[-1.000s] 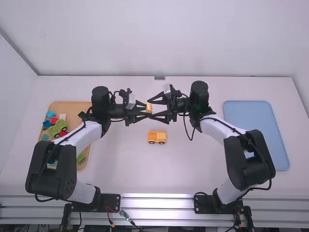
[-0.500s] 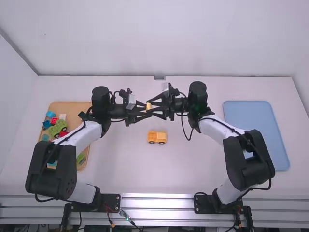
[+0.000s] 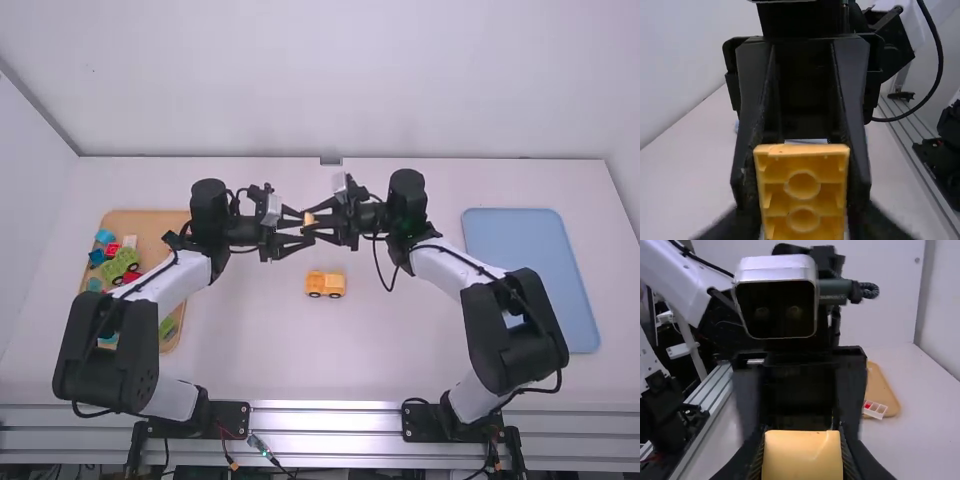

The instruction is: Assemble lego blocks to make yellow taxi

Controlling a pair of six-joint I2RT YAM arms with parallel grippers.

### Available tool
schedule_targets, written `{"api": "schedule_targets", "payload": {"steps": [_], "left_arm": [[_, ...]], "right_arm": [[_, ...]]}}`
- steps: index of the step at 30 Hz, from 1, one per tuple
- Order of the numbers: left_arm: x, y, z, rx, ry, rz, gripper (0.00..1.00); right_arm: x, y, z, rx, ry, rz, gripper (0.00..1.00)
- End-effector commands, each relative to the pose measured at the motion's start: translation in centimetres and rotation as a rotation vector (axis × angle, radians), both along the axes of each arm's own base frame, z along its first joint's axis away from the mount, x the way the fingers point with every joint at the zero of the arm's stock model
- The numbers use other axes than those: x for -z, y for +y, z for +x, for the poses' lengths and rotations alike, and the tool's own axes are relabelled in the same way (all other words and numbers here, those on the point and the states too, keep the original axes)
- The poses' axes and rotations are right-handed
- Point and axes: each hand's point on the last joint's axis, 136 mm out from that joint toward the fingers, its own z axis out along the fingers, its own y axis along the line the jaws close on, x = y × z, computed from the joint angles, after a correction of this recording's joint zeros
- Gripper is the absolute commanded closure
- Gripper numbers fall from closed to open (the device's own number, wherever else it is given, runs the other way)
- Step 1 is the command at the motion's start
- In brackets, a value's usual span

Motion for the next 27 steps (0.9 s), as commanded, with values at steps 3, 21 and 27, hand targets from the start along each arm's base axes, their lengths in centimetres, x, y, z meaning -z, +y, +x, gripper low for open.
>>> {"api": "schedule_targets", "payload": {"steps": [3,21,27], "left_arm": [[0.3,-0.1,0.1,-0.005,-0.022,0.007,0.01],[9.7,16.0,9.2,-1.229,0.657,0.49,0.01],[5.9,20.1,8.0,-1.473,0.561,0.344,0.01]], "right_arm": [[-0.2,-0.3,1.3,0.054,0.022,-0.002,0.96],[8.3,0.4,4.9,0.419,0.013,-0.663,1.0],[10.6,3.2,3.2,0.368,-0.054,-0.793,1.0]]}}
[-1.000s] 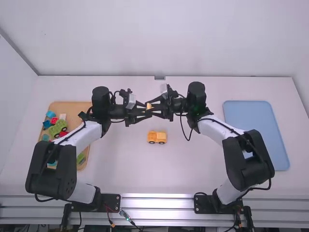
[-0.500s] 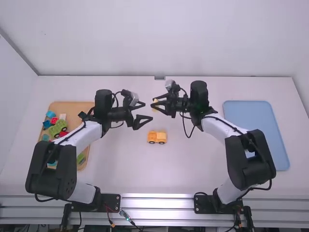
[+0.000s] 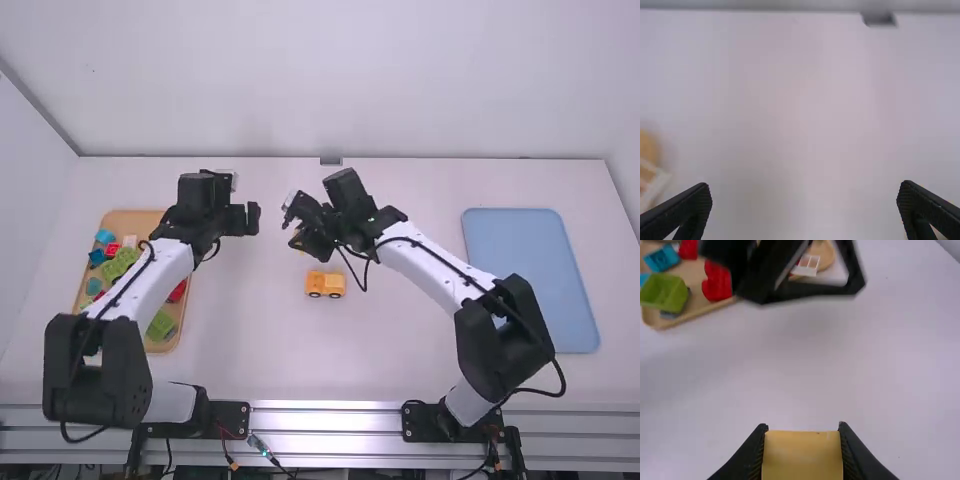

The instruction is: Assemble lego blocks to make yellow taxi

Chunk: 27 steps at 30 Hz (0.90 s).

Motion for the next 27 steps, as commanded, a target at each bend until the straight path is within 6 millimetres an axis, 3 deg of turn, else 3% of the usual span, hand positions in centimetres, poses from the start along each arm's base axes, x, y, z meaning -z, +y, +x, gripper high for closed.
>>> {"api": "schedule_targets", "payload": {"steps": [1,5,10,17,21,27], "left_arm": [[-2.7,3.1,-1.6,-0.185,-0.096,0.035,0.01],[-5.8,5.3,-4.7,-0.29,-0.251,0.087,0.01],[-7.9,7.5,-8.6,-0.382,-0.385,0.079,0.01],[-9.8,9.3,-13.1,-0.449,-0.622,0.08,0.01],[-9.8,10.1,-14.6,-0.485,-0.672,0.078,0.01],[-9.5,10.3,-14.9,-0.491,-0.673,0.08,0.01]], "right_arm": [[1.6,0.6,1.4,-0.013,-0.068,-0.103,1.0],[4.5,3.0,0.4,-0.124,-0.009,-0.195,1.0],[7.3,4.9,-1.2,-0.244,0.029,-0.348,1.0],[12.3,5.5,-2.2,-0.262,0.041,-0.567,1.0],[13.3,4.8,-2.0,-0.202,0.023,-0.652,1.0],[13.5,4.8,-2.3,-0.201,0.037,-0.652,1.0]]}}
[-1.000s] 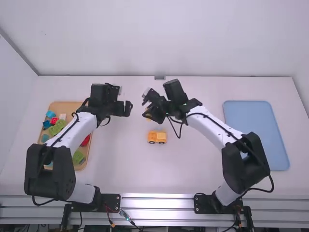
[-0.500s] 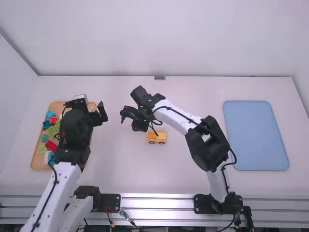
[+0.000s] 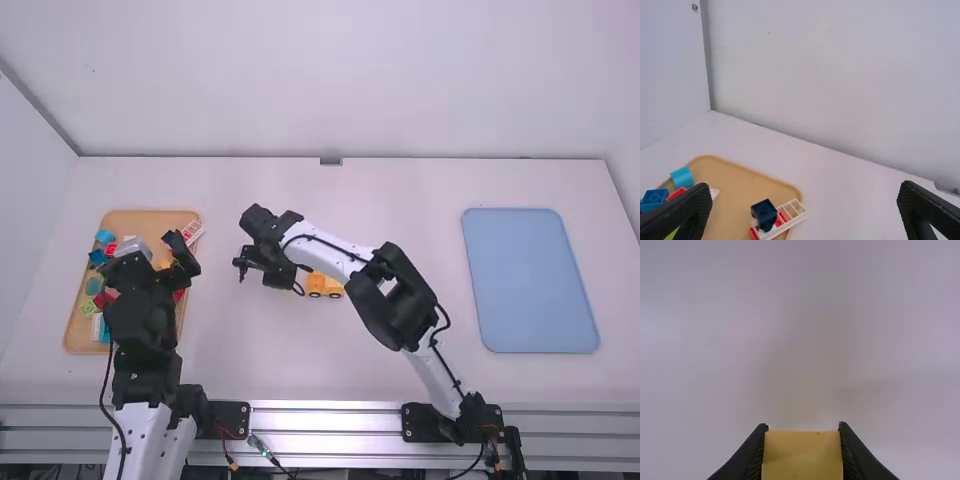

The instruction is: Assemble lego blocks to make yellow taxi

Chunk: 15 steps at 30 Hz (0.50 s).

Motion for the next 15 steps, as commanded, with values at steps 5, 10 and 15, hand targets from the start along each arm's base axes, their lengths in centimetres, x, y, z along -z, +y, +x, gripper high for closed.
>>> {"api": "schedule_targets", "payload": {"steps": [5,10,15], "left_arm": [[0.2,0.1,-0.1,-0.002,0.002,0.004,0.01],[0.1,-0.9,0.2,0.051,-0.004,0.003,0.01],[0.1,-0.6,0.2,0.043,-0.001,0.002,0.01]], "right_arm": [[0.2,0.0,0.5,0.028,-0.006,0.0,1.0],[1.0,0.2,0.3,0.015,-0.005,0.017,1.0],[1.5,0.5,-0.4,-0.006,0.032,0.05,1.0]]}}
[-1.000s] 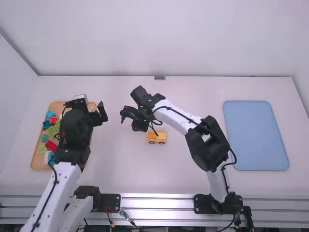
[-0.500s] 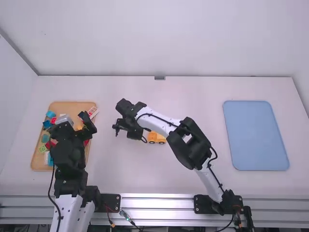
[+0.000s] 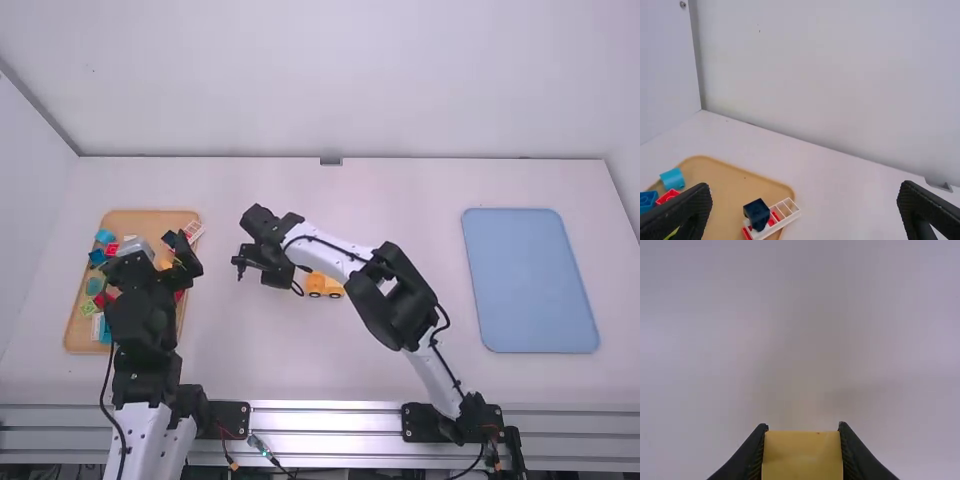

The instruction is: Assemble lego blocks to make yellow taxi

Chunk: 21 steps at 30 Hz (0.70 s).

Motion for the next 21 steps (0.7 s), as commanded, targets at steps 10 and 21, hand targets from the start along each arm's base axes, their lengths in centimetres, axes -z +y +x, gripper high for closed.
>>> {"api": "schedule_targets", "payload": {"steps": [10,21], "left_arm": [[0.13,-0.29,0.03,0.016,-0.001,0.004,0.01],[0.2,-0.29,0.02,0.016,0.002,0.004,0.01]], "right_arm": [[1.61,-1.21,-0.79,0.008,0.059,-0.015,0.99],[1.72,-1.34,-0.84,0.008,0.062,-0.018,0.65]]}}
